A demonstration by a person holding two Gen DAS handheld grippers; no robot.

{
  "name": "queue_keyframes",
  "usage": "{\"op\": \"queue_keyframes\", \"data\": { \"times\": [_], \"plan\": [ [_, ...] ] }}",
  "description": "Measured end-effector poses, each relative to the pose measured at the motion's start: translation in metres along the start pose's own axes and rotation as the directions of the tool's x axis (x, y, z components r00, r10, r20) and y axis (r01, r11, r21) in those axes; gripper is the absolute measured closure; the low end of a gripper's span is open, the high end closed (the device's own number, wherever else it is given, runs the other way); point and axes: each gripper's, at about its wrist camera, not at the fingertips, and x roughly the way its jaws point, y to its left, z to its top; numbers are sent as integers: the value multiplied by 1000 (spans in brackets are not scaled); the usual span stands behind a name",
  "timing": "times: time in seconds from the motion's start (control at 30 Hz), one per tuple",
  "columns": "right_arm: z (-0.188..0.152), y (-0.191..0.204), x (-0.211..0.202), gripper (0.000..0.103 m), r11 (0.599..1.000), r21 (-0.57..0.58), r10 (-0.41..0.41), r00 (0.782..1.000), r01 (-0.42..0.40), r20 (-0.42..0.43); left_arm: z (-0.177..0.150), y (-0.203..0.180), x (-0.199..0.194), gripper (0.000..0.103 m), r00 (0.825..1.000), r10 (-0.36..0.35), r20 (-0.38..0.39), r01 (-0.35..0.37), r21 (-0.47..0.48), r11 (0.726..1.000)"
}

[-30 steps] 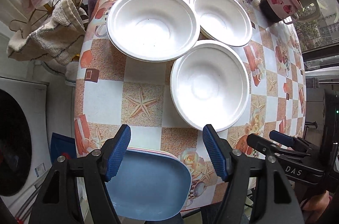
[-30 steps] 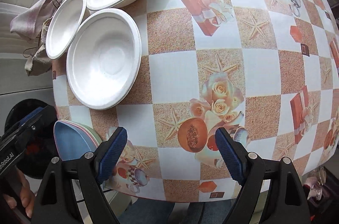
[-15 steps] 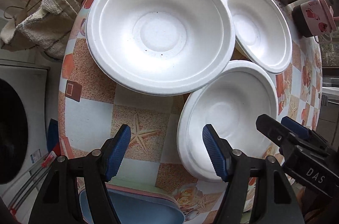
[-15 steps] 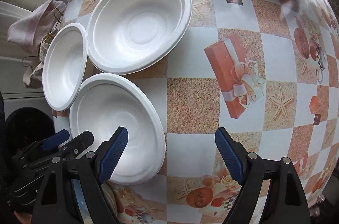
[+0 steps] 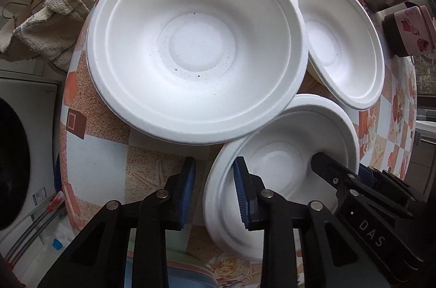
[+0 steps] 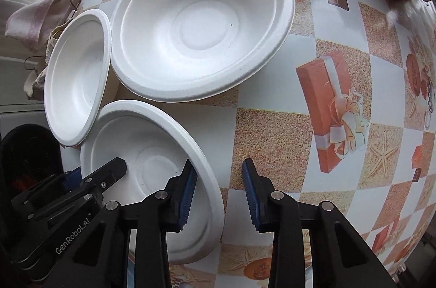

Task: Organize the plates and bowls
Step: 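Close both grippers on the rim of a white paper bowl, then lift the white bowl with both grippers and carry it across the table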

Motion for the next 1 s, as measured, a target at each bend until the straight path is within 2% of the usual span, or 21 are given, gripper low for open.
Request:
{"op": "queue_keyframes", "data": {
  "times": [0.17, 0.27, 0.5, 0.67, 0.83, 1.0],
  "plan": [
    [-11, -2, 2, 75, 999, 15, 33, 999, -33, -15, -9, -19, 3, 79, 1000, 16, -13, -15, 45, 999],
    [-21, -9, 1, 75, 1000, 23, 21, 1000, -21, -8, -19, -34, 5, 79, 999, 34, -10, -33, 86, 996],
    [-57, -54, -8, 75, 996, 79, 38, 999, -37, -16, -30, -73, 11, 79, 999, 37, -17, -34, 162, 986],
    [-78, -80, -8, 75, 992, 116, 52, 998, -49, -22, -47, -127, 17, 79, 998, 63, -17, -57, 260, 964],
    [-102, -107, -10, 75, 986, 163, 48, 998, -43, -28, -73, -164, 26, 79, 997, 70, -39, -53, 339, 939],
    [-131, -128, -11, 75, 980, 196, 26, 999, -20, -31, -102, -202, 35, 78, 994, 95, -48, -64, 436, 897]
  ]
}}
